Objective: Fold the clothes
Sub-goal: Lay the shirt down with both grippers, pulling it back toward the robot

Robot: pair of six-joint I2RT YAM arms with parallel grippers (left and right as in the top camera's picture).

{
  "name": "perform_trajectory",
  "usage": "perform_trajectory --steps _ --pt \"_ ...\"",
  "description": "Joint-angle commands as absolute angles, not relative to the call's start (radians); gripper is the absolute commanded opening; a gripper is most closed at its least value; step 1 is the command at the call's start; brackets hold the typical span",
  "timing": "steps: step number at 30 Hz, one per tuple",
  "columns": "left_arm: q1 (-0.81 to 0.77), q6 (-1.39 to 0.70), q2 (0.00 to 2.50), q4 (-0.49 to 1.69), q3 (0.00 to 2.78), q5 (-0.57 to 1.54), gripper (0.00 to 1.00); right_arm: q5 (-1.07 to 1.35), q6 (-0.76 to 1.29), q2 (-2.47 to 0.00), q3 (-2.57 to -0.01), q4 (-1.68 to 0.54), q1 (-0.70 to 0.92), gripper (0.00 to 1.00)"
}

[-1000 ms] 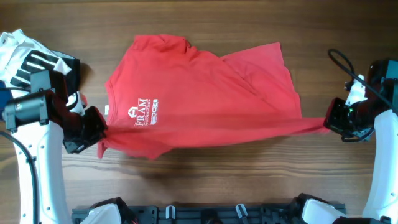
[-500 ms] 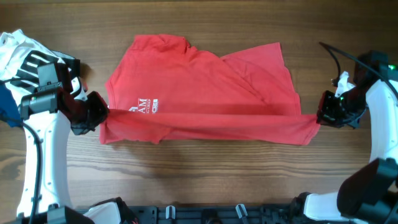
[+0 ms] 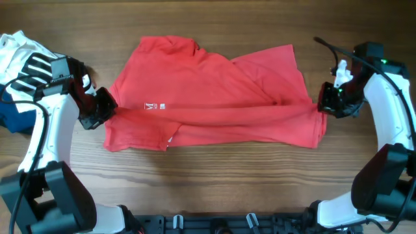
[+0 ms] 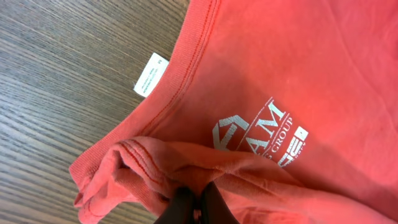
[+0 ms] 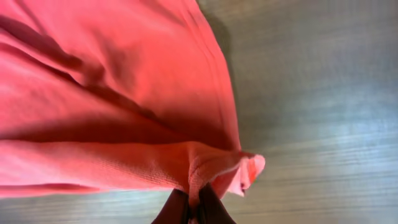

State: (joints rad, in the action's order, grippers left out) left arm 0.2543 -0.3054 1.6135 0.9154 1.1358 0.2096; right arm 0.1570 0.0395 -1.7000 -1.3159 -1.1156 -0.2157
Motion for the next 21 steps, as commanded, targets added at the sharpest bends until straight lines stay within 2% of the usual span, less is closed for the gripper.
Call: perform_trajectory --steps 1,11,17,21 --pt "0.250 -0.323 1.640 0.904 1.131 0.212 0.04 0.175 0.026 -1.713 -1.313 -1.057 -0.185 0.04" --pt "0.250 -0.324 1.652 0.905 1.131 0.213 0.04 0.181 0.025 -1.713 -1.313 -0.928 -0.128 0.04" --pt "0.250 -0.323 1.652 0.902 1.131 0.216 0.04 0.172 0.027 -1.788 -1.313 -0.984 -0.117 0.04" --pt "0.250 -0.323 1.652 0.901 1.131 0.215 0.04 0.074 0.088 -1.891 -1.313 -1.045 -0.117 0.04"
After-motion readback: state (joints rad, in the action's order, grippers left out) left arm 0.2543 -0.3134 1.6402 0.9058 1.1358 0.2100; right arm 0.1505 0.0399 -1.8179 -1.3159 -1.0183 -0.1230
